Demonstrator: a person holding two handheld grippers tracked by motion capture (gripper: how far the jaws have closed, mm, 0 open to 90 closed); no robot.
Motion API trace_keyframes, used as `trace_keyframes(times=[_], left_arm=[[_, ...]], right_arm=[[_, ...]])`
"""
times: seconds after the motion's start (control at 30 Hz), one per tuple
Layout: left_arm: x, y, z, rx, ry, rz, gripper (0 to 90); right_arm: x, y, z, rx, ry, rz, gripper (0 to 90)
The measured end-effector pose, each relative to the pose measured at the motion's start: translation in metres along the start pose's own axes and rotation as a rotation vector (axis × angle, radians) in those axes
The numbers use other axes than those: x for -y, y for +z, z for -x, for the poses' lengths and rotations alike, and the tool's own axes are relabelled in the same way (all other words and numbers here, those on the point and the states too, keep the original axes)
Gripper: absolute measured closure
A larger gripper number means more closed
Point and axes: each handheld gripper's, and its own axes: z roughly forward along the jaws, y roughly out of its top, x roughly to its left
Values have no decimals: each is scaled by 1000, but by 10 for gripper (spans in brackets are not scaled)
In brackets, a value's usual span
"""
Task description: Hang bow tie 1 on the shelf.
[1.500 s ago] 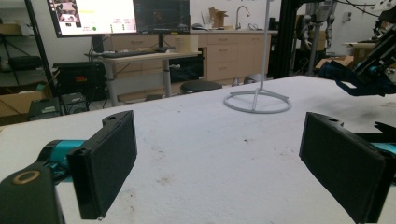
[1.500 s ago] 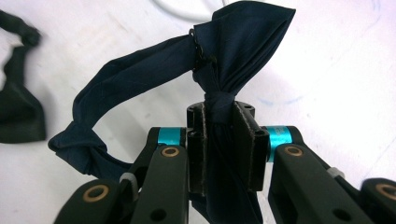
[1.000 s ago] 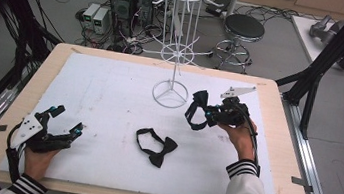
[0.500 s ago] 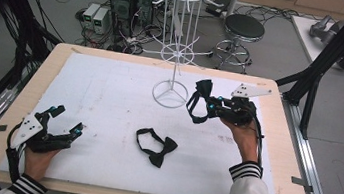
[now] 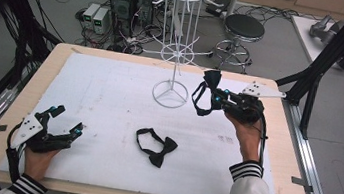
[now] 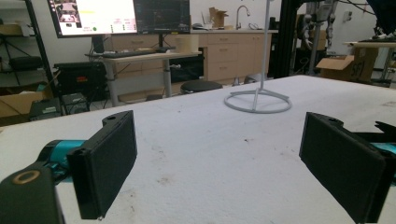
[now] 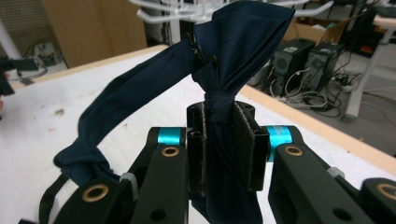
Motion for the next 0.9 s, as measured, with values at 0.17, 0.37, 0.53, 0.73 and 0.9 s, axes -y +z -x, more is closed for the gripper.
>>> trace_keyframes(times=[0.17,0.37,0.53,0.73,0.9], left_arm=[[0,0,0,0,0,0,116],[0,0,0,1,-4,3,117],[0,0,-1,0,-5,3,116],[0,0,-1,2,-7,4,117],[0,0,-1,2,-8,1,116]], right_arm=[[-10,-3,0,21,4,42,764],[-15,1,-2,41,-3,37,764],[-21,5,-2,61,-11,27,764],[-33,9,-4,104,-48,-10,763],[-44,13,-9,141,-121,-80,763]])
